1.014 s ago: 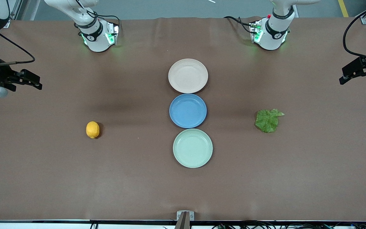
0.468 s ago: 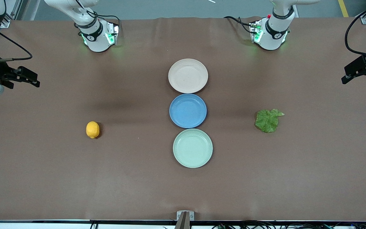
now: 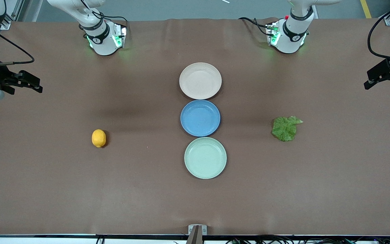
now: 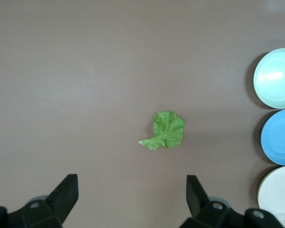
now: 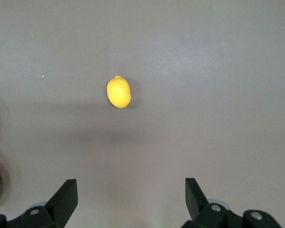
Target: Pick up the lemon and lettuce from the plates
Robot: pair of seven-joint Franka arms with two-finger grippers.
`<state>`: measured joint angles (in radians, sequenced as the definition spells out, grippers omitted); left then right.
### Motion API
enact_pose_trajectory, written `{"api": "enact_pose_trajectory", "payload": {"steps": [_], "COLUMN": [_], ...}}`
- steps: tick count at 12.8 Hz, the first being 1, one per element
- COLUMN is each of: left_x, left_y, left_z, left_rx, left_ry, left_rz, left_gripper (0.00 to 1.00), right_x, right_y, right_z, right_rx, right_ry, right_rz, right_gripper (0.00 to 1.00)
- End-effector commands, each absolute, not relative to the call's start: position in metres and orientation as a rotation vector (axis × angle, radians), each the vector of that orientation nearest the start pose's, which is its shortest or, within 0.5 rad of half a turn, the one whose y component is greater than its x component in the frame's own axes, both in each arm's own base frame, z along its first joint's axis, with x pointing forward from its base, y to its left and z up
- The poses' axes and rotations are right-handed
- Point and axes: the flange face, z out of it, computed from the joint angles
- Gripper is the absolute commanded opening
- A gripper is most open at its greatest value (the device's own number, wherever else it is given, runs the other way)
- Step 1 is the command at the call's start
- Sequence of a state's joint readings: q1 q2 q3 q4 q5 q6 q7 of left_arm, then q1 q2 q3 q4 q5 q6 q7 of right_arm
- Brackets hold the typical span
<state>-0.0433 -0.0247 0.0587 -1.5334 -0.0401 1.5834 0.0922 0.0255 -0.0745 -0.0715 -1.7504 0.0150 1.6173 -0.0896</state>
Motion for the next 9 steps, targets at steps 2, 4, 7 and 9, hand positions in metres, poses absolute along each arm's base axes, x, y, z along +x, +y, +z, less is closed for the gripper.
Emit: {"api": "enact_pose_trajectory", "payload": {"steps": [2, 4, 7, 9], "left_x": [0.55, 0.55, 0.55, 0.55], "left_y": [-0.006, -0.007, -0.007, -0.006], "left_z": [0.663, 0.663, 0.663, 0.663], "left_rx": [-3.176, -3.176, -3.176, -3.176], "left_ry": [-0.029, -0.032, -0.03, -0.032], "left_rz": [-0.128, -0.131, -0.133, -0.133], "left_gripper": [1.0, 1.0, 1.0, 1.0], "right_x": [0.519, 0.519, 0.519, 0.518], "right_y": [-0.021, -0.021, -0.018, -0.011], "right_z": [0.587, 0.587, 0.587, 0.59], "right_rx": [-3.093, -3.084, -3.085, -3.089], "right_ry": [-0.073, -0.069, -0.076, -0.032], "right_rz": [0.079, 0.077, 0.078, 0.073], "right_gripper": [1.0, 1.0, 1.0, 1.0]}}
